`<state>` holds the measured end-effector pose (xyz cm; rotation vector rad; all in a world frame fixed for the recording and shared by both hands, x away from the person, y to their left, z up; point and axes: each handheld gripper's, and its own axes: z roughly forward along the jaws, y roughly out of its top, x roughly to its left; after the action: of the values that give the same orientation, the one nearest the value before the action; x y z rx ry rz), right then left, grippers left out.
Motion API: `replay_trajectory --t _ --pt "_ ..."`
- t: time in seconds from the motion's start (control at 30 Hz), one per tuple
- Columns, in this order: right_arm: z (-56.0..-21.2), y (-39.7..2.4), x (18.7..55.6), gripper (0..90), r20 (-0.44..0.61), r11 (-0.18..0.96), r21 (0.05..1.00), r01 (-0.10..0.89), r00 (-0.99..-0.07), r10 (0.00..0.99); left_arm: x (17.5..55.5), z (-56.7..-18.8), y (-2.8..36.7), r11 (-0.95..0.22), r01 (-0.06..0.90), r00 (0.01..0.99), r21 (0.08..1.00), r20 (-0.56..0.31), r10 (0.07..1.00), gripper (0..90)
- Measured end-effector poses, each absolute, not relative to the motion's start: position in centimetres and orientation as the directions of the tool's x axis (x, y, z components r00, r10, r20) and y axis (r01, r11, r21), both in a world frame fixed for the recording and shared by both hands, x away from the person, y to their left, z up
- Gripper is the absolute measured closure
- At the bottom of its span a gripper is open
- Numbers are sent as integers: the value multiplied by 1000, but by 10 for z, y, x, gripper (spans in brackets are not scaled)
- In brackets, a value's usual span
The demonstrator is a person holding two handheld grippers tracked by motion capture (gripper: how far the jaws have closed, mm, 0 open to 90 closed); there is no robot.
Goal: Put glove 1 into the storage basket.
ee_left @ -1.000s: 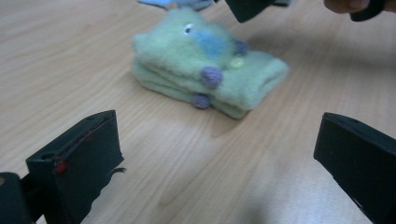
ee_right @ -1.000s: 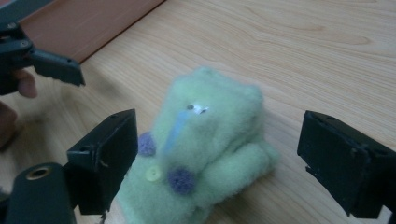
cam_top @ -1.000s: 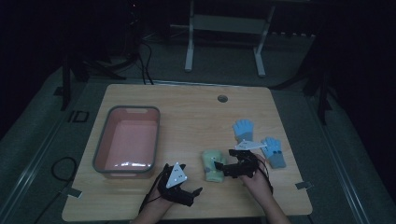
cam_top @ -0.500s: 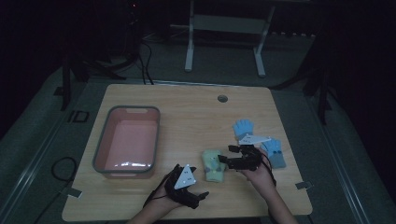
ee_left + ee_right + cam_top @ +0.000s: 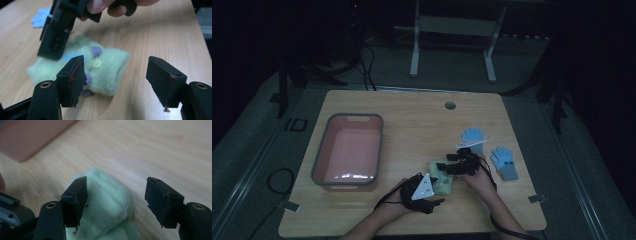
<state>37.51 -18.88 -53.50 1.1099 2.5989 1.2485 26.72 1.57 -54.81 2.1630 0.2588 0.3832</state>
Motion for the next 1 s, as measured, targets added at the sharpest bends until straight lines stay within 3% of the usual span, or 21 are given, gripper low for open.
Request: replay_trajectory --t 0.17,0.2,0.33,0.57,0.73,0.8,1.0 --pt "-548 -188 379 335 319 425 657 623 -740 592 270 -555 13 -605 34 933 796 192 305 336" --pt "-553 -190 382 432 388 409 634 657 -727 566 271 -555 12 -613 26 932 790 203 301 346" --pt "-553 -189 381 564 377 427 640 639 -745 550 270 -555 9 -644 -14 923 765 258 286 357" --pt "-551 -188 379 596 365 430 638 639 -743 562 268 -563 -5 -715 -94 895 692 374 245 433" --pt "-551 -189 377 642 367 416 646 640 -739 565 276 -562 -8 -725 -67 885 685 376 274 632" --pt "-550 -189 377 664 380 407 644 648 -732 565 279 -559 -8 -715 -34 898 698 335 284 697" --pt "-547 -192 378 707 415 371 644 669 -712 566 288 -547 -4 -697 40 924 716 239 299 750"
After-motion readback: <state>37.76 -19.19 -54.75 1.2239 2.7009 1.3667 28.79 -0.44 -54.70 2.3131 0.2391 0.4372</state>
